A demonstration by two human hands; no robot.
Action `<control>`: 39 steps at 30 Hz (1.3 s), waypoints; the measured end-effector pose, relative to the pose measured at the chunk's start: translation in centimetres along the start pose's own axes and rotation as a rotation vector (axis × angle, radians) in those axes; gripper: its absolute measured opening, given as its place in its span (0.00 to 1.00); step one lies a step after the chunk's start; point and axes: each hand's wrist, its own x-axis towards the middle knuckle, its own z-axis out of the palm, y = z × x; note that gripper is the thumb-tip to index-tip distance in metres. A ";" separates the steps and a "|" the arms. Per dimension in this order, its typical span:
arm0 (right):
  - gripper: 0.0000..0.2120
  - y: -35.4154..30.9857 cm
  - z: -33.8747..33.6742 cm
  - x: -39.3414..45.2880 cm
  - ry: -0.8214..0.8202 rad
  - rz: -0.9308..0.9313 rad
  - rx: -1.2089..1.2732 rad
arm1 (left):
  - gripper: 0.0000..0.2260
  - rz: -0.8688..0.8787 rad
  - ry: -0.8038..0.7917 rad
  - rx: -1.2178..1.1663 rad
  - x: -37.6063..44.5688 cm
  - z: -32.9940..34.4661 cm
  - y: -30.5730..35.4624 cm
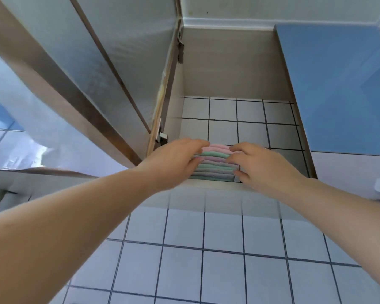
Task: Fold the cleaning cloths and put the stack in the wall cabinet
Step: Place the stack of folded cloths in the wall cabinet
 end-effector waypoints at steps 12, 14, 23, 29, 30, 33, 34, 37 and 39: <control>0.32 -7.8 -5.3 -10.6 0.008 -0.167 -0.021 | 0.19 -0.406 -0.246 -0.138 -14.2 -5.3 6.4; 0.33 -8.9 -6.2 -11.5 0.014 -0.171 -0.029 | 0.26 -0.552 -0.252 -0.207 -15.4 -5.9 6.6; 0.34 -11.9 -9.9 -11.0 0.051 -0.168 -0.019 | 0.43 -0.864 0.256 -0.515 -14.6 -10.5 5.0; 0.35 -13.2 -10.9 -9.3 0.085 -0.162 -0.053 | 0.38 -0.782 0.233 -0.427 -13.4 -10.8 4.3; 0.35 -13.4 -10.9 -9.1 0.080 -0.152 -0.067 | 0.37 -0.767 0.242 -0.423 -13.6 -10.7 3.8; 0.35 -13.6 -11.2 -8.6 0.077 -0.154 -0.096 | 0.33 -0.695 0.286 -0.282 -13.8 -10.6 2.6; 0.34 -13.7 -11.2 -8.5 0.073 -0.154 -0.103 | 0.32 -0.656 0.282 -0.203 -13.9 -10.5 2.3; 0.33 -13.5 -11.2 -8.4 0.061 -0.153 -0.109 | 0.30 -0.548 0.239 -0.098 -13.5 -10.4 2.1; 0.32 -13.3 -11.3 -8.7 0.053 -0.158 -0.127 | 0.27 -0.443 0.223 -0.069 -13.3 -10.1 2.4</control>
